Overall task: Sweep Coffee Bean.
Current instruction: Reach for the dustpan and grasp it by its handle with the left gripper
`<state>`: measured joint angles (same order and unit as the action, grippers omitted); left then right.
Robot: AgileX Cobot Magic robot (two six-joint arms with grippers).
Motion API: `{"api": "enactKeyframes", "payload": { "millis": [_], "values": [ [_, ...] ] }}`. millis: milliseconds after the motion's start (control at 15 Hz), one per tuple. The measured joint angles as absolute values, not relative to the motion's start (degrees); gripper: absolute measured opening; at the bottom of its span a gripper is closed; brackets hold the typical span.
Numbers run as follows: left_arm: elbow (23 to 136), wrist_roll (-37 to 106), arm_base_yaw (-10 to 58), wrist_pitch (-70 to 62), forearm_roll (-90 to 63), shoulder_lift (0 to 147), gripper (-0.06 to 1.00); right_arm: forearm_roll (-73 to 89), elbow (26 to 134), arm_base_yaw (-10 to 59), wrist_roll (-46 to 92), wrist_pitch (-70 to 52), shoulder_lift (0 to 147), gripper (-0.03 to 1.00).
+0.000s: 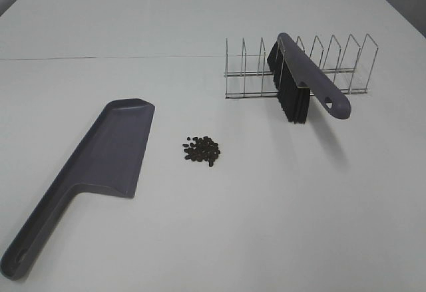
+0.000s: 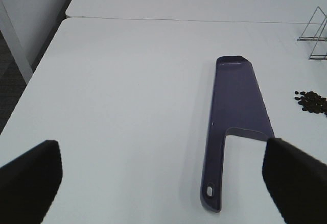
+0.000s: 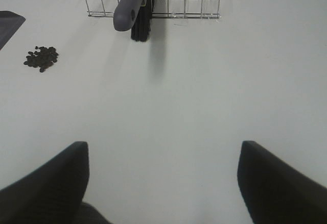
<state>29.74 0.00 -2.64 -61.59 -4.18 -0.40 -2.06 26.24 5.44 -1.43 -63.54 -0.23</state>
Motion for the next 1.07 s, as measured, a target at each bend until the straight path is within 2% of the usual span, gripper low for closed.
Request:
{"api": "enactKeyframes", "payload": {
  "millis": [1067],
  "values": [
    [29.74, 0.0, -2.64, -61.59, -4.13, -0.4, 0.99, -2.06, 26.24, 5.44, -1.43, -63.54, -0.23, 0.71]
  ]
}}
